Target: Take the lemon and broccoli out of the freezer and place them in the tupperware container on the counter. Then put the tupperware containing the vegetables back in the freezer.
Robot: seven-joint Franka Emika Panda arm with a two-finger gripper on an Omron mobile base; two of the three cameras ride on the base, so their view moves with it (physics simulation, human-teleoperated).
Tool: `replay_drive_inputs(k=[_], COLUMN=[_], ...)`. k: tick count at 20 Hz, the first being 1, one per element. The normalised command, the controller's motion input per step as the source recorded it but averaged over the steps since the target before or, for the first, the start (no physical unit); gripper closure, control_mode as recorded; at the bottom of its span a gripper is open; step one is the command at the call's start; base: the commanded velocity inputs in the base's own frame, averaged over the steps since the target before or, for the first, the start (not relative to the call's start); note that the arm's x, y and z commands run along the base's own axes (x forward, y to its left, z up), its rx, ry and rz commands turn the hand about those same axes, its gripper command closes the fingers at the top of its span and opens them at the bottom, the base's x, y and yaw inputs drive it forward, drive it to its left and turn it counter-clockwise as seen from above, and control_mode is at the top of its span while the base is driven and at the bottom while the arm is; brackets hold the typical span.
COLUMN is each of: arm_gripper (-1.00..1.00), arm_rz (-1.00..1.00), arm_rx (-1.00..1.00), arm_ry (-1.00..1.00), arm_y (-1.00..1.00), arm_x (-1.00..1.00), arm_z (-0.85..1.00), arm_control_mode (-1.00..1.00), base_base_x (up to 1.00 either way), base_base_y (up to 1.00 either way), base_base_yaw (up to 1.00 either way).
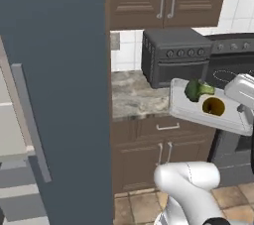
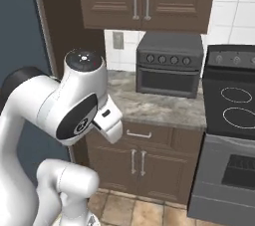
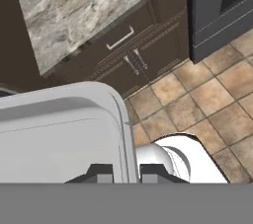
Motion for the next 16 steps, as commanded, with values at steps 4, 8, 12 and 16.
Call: replay_drive_inputs(k=[4,8,12,16], arm_gripper=[1.0,1.0,1.0,1.0], arm_rz=[0.0,0.0,0.0,0.0], arm_rx=[0.0,0.0,0.0,0.0], arm_ry=[0.0,0.0,0.0,0.0], arm_y=[0.0,0.0,0.0,0.0], arm_x=[0.0,0.0,0.0,0.0], arm_z=[0.0,0.0,0.0,0.0], arm_control_mode=[1.0,1.0,1.0,1.0], base_base_x=[-0.33,-0.01,0.11,0.16], base_base_y=[0.94,0.97,0.82,0.66], base_base_yaw=[-0.04,-0.04,-0.04,-0.05])
